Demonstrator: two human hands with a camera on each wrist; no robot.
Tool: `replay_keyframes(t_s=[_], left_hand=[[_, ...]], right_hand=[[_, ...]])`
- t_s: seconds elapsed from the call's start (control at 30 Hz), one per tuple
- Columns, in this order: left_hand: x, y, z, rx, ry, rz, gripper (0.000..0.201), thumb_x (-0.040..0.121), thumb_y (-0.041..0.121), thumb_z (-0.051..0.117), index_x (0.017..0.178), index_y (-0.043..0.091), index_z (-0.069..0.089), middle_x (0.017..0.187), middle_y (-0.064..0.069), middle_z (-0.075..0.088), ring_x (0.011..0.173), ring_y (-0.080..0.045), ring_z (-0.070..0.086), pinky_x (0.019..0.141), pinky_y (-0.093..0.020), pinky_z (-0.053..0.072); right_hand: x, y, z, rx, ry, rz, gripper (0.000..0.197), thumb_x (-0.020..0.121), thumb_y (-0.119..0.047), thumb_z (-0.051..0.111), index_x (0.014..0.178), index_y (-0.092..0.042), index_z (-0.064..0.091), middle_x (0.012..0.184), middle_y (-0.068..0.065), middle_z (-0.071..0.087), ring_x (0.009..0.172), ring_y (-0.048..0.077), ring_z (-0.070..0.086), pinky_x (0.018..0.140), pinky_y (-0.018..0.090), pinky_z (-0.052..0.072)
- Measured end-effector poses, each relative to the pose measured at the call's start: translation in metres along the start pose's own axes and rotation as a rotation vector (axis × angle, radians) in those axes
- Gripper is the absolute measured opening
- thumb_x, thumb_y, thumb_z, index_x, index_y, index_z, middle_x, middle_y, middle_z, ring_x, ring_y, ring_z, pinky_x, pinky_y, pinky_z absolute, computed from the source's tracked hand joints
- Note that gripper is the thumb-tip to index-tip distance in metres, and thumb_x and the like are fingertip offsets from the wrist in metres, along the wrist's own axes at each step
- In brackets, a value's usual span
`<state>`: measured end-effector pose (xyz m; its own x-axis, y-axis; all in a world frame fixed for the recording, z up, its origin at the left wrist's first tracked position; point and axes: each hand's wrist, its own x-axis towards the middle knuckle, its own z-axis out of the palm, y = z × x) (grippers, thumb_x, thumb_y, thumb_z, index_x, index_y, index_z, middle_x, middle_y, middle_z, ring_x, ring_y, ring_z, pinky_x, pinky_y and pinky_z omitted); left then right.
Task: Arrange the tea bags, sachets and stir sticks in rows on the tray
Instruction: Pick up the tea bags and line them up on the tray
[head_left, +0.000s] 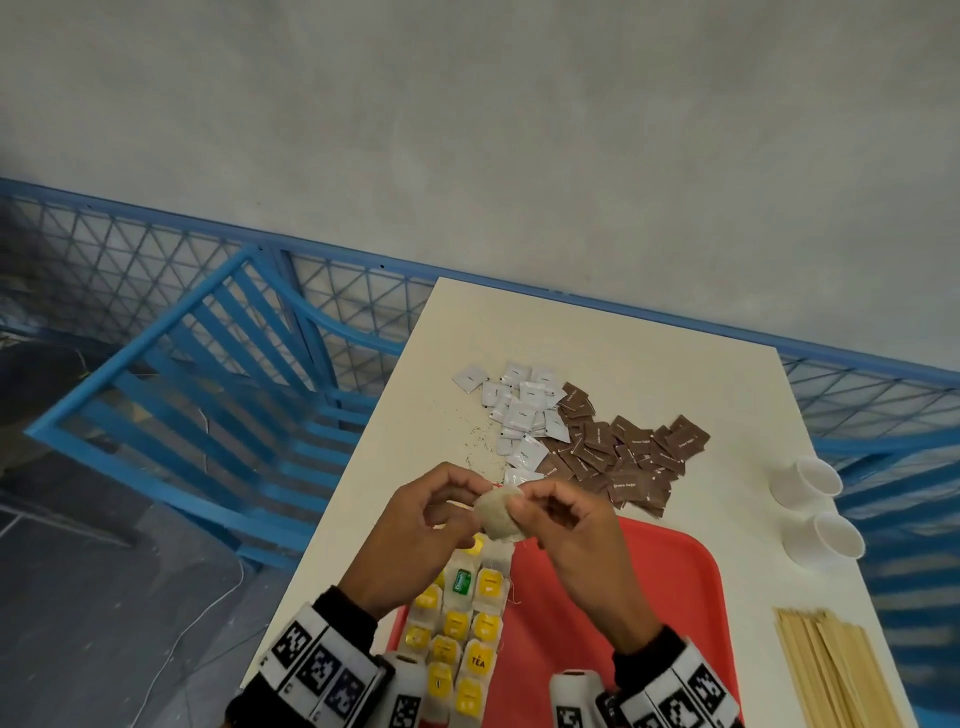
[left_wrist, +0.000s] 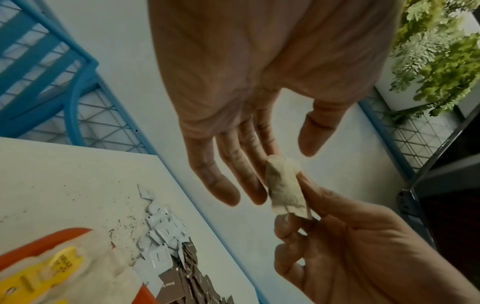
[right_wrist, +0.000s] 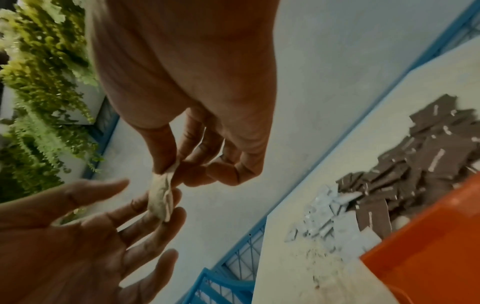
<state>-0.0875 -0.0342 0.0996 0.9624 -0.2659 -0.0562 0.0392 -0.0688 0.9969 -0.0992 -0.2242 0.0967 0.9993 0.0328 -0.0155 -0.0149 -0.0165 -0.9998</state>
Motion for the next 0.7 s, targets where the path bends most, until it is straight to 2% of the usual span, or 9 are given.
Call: replay_keyframes(t_s=[0.1, 0.17, 0.23, 0.37, 0.43, 0.53, 0.6, 0.67, 0.7], left_hand=[[-0.001, 0.004, 0.005, -0.019, 0.014, 0.027, 0.021, 0.086, 0.024, 0.071, 0.099, 0.009, 0.069, 0.087, -0.006, 0.075, 0.079, -0.021, 0.073, 0.072, -0.027, 0.056], [0.001, 0.002, 0.007, -0.065, 0.033, 0.014, 0.023, 0.085, 0.026, 0.070, 0.096, 0.006, 0.069, 0.086, -0.010, 0.075, 0.081, -0.026, 0.073, 0.075, -0.035, 0.059], [0.002, -0.001, 0.006, -0.189, 0.079, -0.029, 0.022, 0.086, 0.021, 0.069, 0.095, 0.002, 0.067, 0.090, -0.015, 0.074, 0.083, -0.028, 0.072, 0.077, -0.041, 0.060], [0.000, -0.002, 0.007, -0.327, 0.097, -0.086, 0.022, 0.086, 0.021, 0.067, 0.098, 0.002, 0.063, 0.094, -0.017, 0.073, 0.083, -0.027, 0.071, 0.079, -0.043, 0.059], [-0.001, -0.002, 0.006, -0.272, 0.049, -0.085, 0.023, 0.086, 0.023, 0.069, 0.102, 0.006, 0.066, 0.094, -0.015, 0.074, 0.086, -0.027, 0.072, 0.081, -0.046, 0.058], [-0.001, -0.003, 0.005, -0.195, 0.038, -0.054, 0.014, 0.086, 0.025, 0.070, 0.093, 0.014, 0.073, 0.091, -0.011, 0.075, 0.086, -0.024, 0.072, 0.081, -0.046, 0.058], [-0.001, -0.004, 0.004, -0.256, 0.071, -0.094, 0.015, 0.086, 0.024, 0.070, 0.093, 0.011, 0.073, 0.097, -0.013, 0.075, 0.091, -0.026, 0.072, 0.083, -0.045, 0.057], [-0.002, -0.009, 0.003, -0.294, 0.082, -0.162, 0.019, 0.085, 0.023, 0.074, 0.093, 0.007, 0.072, 0.099, -0.014, 0.074, 0.093, -0.025, 0.071, 0.083, -0.043, 0.056], [-0.004, -0.013, 0.002, -0.279, 0.083, -0.192, 0.019, 0.083, 0.024, 0.078, 0.092, 0.008, 0.073, 0.098, -0.014, 0.074, 0.091, -0.025, 0.072, 0.081, -0.041, 0.056]], right_hand=[[0.002, -0.006, 0.001, -0.148, -0.090, -0.026, 0.003, 0.087, -0.013, 0.074, 0.090, -0.012, 0.075, 0.078, 0.003, 0.074, 0.067, 0.007, 0.064, 0.063, 0.021, 0.050], [0.002, -0.007, 0.000, -0.145, -0.076, -0.040, 0.006, 0.087, -0.015, 0.074, 0.093, -0.016, 0.075, 0.081, 0.004, 0.073, 0.071, 0.011, 0.064, 0.067, 0.029, 0.052], [0.001, -0.007, -0.002, -0.098, -0.041, -0.039, 0.008, 0.087, -0.017, 0.074, 0.095, -0.017, 0.074, 0.084, 0.003, 0.072, 0.075, 0.012, 0.063, 0.072, 0.030, 0.052], [-0.003, -0.007, 0.002, -0.183, -0.049, -0.054, 0.008, 0.089, -0.023, 0.071, 0.087, -0.017, 0.074, 0.077, 0.002, 0.070, 0.066, 0.003, 0.055, 0.063, 0.021, 0.044], [-0.002, -0.008, 0.002, -0.279, -0.049, -0.092, 0.006, 0.091, -0.024, 0.070, 0.087, -0.021, 0.073, 0.075, -0.001, 0.068, 0.063, 0.002, 0.052, 0.060, 0.020, 0.042], [0.000, -0.013, 0.004, -0.378, -0.056, -0.143, 0.002, 0.090, -0.027, 0.070, 0.091, -0.025, 0.072, 0.077, -0.006, 0.069, 0.066, 0.007, 0.057, 0.059, 0.025, 0.045], [0.000, -0.012, 0.008, -0.313, -0.039, -0.098, 0.005, 0.090, -0.025, 0.071, 0.094, -0.024, 0.073, 0.081, -0.003, 0.071, 0.072, 0.013, 0.063, 0.062, 0.025, 0.049], [-0.003, -0.007, 0.015, -0.225, -0.003, -0.035, 0.005, 0.089, -0.017, 0.072, 0.093, -0.017, 0.074, 0.083, -0.002, 0.073, 0.073, 0.010, 0.065, 0.066, 0.019, 0.049], [-0.003, -0.003, 0.018, -0.180, 0.021, 0.000, 0.004, 0.090, -0.014, 0.070, 0.093, -0.013, 0.073, 0.083, 0.000, 0.074, 0.072, 0.009, 0.066, 0.066, 0.020, 0.050]])
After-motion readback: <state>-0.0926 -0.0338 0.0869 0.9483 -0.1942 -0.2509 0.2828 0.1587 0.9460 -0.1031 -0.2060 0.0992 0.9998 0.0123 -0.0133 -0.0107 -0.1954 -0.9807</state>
